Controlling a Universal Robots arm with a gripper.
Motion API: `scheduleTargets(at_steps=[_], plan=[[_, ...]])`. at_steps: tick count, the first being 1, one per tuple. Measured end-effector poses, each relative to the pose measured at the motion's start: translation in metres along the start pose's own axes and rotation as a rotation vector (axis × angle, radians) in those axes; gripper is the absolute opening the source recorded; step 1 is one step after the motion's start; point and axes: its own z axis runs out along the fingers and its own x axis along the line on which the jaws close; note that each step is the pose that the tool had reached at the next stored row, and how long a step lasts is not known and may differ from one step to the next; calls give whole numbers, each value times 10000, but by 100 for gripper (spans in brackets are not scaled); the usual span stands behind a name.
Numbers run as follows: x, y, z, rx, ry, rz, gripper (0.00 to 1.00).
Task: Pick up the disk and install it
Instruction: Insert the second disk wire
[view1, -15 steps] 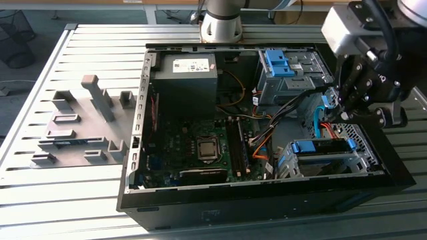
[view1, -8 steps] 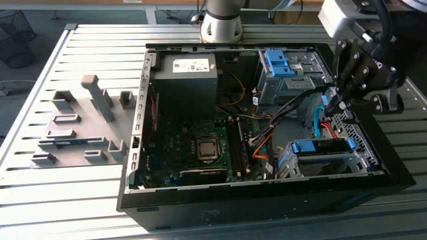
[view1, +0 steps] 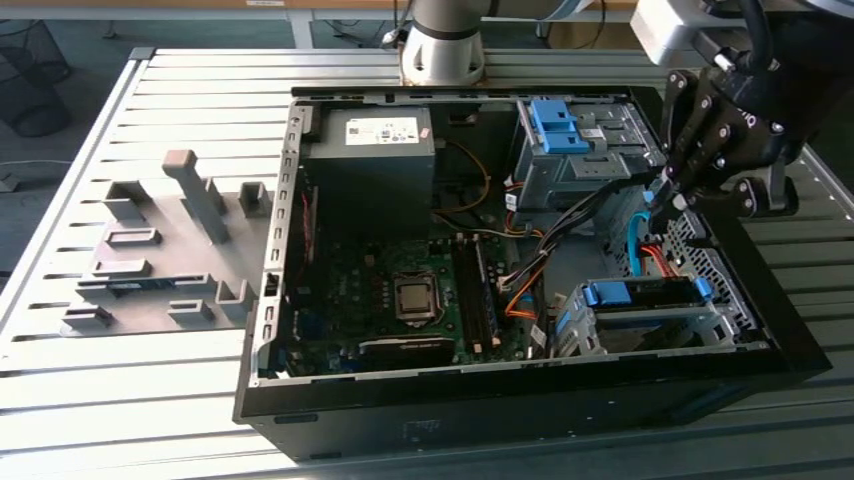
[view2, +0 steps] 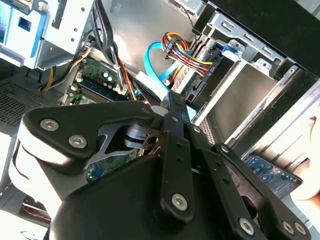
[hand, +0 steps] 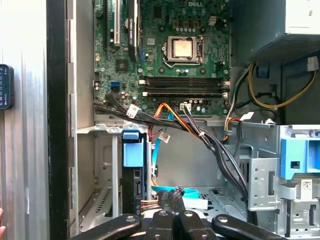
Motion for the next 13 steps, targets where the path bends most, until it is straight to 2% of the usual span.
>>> scheduleTargets(at_steps=[1, 2, 3, 4, 5, 6, 13], plan=[[0, 0, -1, 2, 67, -1, 11], [0, 0, 0, 4, 186, -4, 11], [0, 0, 1, 6, 307, -6, 16], [-5, 0, 2, 4, 353, -7, 16], [-11, 0, 5, 2, 354, -7, 16], [-16, 0, 8, 1, 352, -7, 24], [-35, 4, 60, -2, 349, -7, 24]])
